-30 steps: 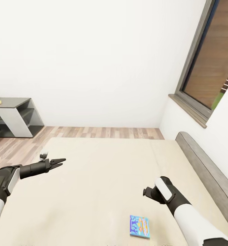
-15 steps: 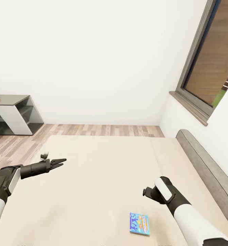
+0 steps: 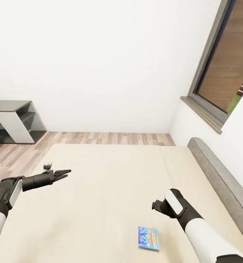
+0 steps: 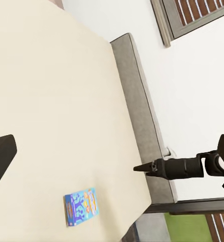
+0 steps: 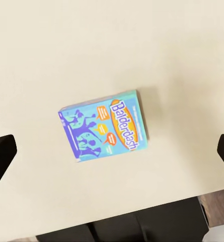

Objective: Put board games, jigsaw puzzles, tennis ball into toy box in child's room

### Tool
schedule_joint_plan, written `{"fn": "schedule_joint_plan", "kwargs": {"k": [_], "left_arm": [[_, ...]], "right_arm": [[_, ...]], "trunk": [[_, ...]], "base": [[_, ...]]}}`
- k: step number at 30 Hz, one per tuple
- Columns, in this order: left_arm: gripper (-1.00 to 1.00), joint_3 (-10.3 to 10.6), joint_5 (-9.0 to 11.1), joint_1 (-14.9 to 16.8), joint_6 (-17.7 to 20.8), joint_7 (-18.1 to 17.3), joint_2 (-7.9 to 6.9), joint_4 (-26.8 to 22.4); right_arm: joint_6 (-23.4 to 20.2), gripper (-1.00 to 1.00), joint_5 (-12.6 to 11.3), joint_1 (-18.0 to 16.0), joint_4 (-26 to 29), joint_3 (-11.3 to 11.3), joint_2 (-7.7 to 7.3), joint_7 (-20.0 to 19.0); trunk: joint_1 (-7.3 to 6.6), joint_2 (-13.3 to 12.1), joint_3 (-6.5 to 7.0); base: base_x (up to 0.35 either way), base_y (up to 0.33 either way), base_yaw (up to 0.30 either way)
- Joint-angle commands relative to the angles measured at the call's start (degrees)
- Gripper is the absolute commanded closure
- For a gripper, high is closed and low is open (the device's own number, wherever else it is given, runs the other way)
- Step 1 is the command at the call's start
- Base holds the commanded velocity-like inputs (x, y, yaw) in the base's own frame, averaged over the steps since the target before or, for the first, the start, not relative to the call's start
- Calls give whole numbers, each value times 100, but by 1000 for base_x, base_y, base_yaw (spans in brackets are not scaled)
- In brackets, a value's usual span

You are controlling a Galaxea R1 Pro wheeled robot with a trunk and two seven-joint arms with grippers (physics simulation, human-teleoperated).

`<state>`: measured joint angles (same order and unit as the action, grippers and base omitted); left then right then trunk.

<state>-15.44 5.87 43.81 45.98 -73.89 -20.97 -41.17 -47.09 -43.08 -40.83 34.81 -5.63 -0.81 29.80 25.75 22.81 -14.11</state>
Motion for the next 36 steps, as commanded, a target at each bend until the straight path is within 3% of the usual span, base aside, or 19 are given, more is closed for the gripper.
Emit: {"fn": "schedule_joint_plan", "kwargs": {"k": [1, 18, 36], "left_arm": [[-100, -2, 11, 5, 52, -12, 1, -1], [-100, -3, 11, 5, 43, -12, 5, -2], [-100, -5, 11, 5, 43, 4, 14, -1]], "right_arm": [[-11, -100, -60, -4, 8, -53, -8, 52], [-11, -100, -60, -4, 9, -148, -7, 52], [-11, -100, -60, -4, 9, -149, -15, 52]], "trunk": [[3, 11, -11], [3, 11, -21], [3, 11, -170]], "base": [[0, 0, -2], [0, 0, 8], [0, 0, 87]]}}
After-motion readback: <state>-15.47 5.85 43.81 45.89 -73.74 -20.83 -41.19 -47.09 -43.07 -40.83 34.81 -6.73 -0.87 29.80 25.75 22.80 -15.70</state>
